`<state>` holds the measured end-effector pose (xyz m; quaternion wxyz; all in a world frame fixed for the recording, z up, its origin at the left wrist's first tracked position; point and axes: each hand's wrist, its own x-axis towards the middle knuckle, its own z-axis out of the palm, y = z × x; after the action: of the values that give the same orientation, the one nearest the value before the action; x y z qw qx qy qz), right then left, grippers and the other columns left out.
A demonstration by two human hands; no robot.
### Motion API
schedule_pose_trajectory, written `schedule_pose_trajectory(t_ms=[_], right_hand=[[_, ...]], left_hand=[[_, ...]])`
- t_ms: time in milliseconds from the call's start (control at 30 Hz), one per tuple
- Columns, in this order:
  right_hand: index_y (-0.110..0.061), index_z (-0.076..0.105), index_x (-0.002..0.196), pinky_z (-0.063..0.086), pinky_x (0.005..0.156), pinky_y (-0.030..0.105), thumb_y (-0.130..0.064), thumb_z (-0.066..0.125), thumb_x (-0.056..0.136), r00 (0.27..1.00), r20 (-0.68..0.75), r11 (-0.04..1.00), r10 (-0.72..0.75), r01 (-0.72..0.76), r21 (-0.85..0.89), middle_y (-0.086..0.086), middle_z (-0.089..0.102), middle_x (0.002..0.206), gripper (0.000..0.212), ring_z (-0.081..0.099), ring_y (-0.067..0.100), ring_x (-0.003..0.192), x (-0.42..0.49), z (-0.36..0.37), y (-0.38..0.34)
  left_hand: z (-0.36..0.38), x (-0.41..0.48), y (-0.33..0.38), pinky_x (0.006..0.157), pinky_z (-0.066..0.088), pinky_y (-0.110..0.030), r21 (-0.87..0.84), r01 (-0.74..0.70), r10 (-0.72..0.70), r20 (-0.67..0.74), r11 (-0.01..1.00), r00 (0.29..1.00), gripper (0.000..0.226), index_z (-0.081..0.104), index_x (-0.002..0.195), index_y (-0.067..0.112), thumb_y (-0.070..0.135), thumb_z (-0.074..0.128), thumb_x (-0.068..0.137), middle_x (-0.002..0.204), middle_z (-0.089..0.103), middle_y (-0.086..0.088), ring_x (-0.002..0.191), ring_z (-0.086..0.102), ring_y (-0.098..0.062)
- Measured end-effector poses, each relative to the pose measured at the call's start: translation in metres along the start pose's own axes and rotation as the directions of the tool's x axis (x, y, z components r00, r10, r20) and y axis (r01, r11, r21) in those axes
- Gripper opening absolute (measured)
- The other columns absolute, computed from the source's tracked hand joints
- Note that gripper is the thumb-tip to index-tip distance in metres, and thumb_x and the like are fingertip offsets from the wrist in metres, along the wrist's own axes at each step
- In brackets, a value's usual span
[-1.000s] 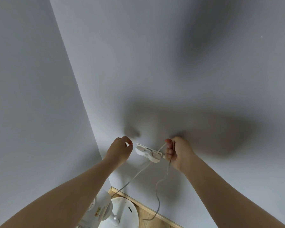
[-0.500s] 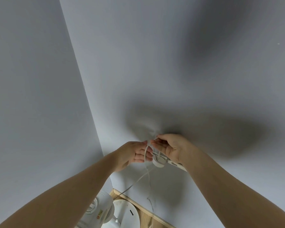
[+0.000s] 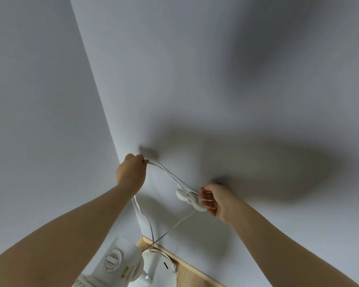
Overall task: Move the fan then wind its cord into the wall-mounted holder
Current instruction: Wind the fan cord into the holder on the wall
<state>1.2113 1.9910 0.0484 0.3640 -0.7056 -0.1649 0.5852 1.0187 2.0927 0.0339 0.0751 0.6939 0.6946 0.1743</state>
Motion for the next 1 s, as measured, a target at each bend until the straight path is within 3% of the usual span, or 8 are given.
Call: schedule_pose_trajectory(t_ms=[233,367,533,633,767,867,933,1000], right_hand=[[-0.015,0.057,0.069,0.035,0.053,0.024,-0.015,0.044,0.092,0.991,0.017,0.988,0.131,-0.132,0.078,-0.001,0.058,0.066,0.026,0.051,0.013,0.060,0.010,-0.010,0.023],[-0.014,0.058,0.073,0.038,0.055,0.025,-0.016,0.044,0.093,0.986,-0.027,0.982,0.163,-0.160,0.099,0.001,0.059,0.070,0.024,0.052,0.014,0.063,0.021,-0.018,0.032],[-0.014,0.056,0.075,0.038,0.055,0.025,-0.016,0.044,0.093,0.977,-0.028,0.975,0.212,-0.209,0.079,0.001,0.058,0.071,0.021,0.053,0.015,0.063,0.030,-0.014,0.047],[-0.012,0.056,0.078,0.041,0.058,0.025,-0.016,0.044,0.093,0.976,-0.027,0.976,0.215,-0.213,0.052,0.002,0.060,0.073,0.020,0.054,0.015,0.064,0.033,-0.010,0.053],[-0.012,0.057,0.080,0.042,0.060,0.027,-0.017,0.044,0.093,0.977,-0.017,0.977,0.211,-0.211,0.013,0.003,0.060,0.074,0.019,0.055,0.016,0.066,0.038,-0.010,0.057],[-0.013,0.056,0.080,0.042,0.058,0.026,-0.016,0.043,0.093,0.976,-0.025,0.976,0.216,-0.216,0.011,0.003,0.060,0.075,0.019,0.054,0.016,0.066,0.041,-0.012,0.059],[-0.013,0.056,0.080,0.042,0.058,0.026,-0.016,0.043,0.093,0.975,-0.030,0.975,0.220,-0.220,0.016,0.003,0.060,0.076,0.019,0.055,0.016,0.067,0.043,-0.015,0.060],[-0.013,0.057,0.081,0.042,0.059,0.026,-0.016,0.043,0.094,0.975,-0.033,0.976,0.219,-0.218,0.021,0.003,0.061,0.078,0.019,0.056,0.016,0.069,0.044,-0.017,0.060]], left_hand=[[0.059,-0.001,-0.007,0.084,0.057,-0.046,-0.485,0.578,-0.465,0.343,0.656,0.816,0.028,0.055,0.076,0.008,0.020,0.041,0.097,0.087,0.070,-0.021,0.091,0.069,-0.037],[0.062,-0.017,-0.009,0.085,0.049,-0.035,-0.045,0.363,-0.331,0.316,0.931,0.889,0.024,0.061,0.107,0.005,0.013,0.041,0.097,0.113,0.063,-0.016,0.108,0.061,-0.036],[0.073,-0.043,-0.009,0.090,0.051,-0.035,0.298,0.135,-0.274,0.497,0.945,0.823,0.037,0.060,0.117,0.001,-0.008,0.040,0.087,0.119,0.063,-0.013,0.112,0.061,-0.029],[0.089,-0.048,-0.009,0.090,0.055,-0.034,0.251,0.112,-0.250,0.632,0.962,0.734,0.032,0.059,0.117,-0.002,-0.003,0.043,0.089,0.117,0.066,-0.016,0.109,0.065,-0.030],[0.099,-0.045,0.000,0.076,0.059,-0.031,-0.042,0.382,-0.251,0.686,0.923,0.683,0.013,0.056,0.103,0.004,0.005,0.051,0.091,0.097,0.066,-0.015,0.089,0.068,-0.028],[0.092,-0.042,0.010,0.057,0.049,-0.027,-0.299,0.548,-0.211,0.700,0.781,0.682,0.037,0.040,0.122,0.021,0.003,0.049,0.091,0.077,0.053,-0.008,0.068,0.058,-0.022],[0.089,-0.039,0.009,0.069,0.054,-0.031,-0.331,0.427,-0.135,0.636,0.842,0.760,0.050,0.038,0.132,0.033,0.007,0.046,0.090,0.083,0.060,-0.008,0.078,0.064,-0.026],[0.086,-0.037,0.004,0.078,0.056,-0.033,-0.241,0.112,0.016,0.473,0.964,0.881,0.040,0.046,0.127,0.036,0.019,0.043,0.092,0.102,0.069,-0.006,0.088,0.068,-0.028]])
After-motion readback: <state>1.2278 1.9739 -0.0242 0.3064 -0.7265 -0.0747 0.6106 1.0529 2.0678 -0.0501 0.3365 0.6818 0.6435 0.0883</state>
